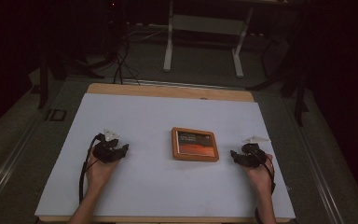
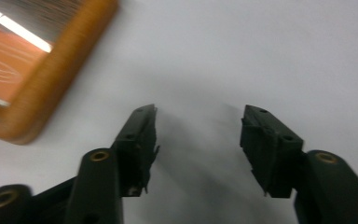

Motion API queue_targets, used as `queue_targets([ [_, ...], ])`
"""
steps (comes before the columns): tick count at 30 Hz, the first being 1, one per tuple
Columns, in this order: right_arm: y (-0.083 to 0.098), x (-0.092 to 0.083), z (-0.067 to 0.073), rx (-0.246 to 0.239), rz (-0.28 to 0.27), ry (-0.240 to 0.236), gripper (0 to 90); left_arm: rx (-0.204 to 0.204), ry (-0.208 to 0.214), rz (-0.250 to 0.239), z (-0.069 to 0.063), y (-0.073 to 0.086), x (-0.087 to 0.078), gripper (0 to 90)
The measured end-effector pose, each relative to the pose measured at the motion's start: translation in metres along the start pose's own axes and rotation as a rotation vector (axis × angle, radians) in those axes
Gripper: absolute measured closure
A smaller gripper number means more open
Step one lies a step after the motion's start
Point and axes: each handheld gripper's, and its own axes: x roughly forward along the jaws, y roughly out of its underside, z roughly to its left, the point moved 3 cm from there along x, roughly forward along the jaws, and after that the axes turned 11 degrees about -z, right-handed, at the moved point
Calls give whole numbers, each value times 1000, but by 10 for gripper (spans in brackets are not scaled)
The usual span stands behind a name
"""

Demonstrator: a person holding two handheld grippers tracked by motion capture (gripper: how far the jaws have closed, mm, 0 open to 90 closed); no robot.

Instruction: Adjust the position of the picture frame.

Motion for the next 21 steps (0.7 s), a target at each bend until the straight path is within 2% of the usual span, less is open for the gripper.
queue_targets([
  [4,-4,0,5,-10,-19,-17,481,-8,29,-26,-4,-2,-3,531],
  [5,-5,0,7,-13,-21,-25,484,-6,55,-40,-7,-3,-5,531],
  [6,-7,0,9,-12,-28,-37,487,-2,59,-46,-8,-4,-6,533],
  [11,-11,1,15,-19,-43,-66,548,-45,126,-63,-14,-6,-10,558],
  [14,-13,2,19,-24,-54,-86,578,-47,141,-68,-17,-9,-13,583],
  [18,-17,1,25,-10,-85,-123,675,-40,164,-78,-21,-12,-15,654],
  [21,-18,0,29,-7,-102,-144,796,-21,183,-82,-24,-13,-17,746],
])
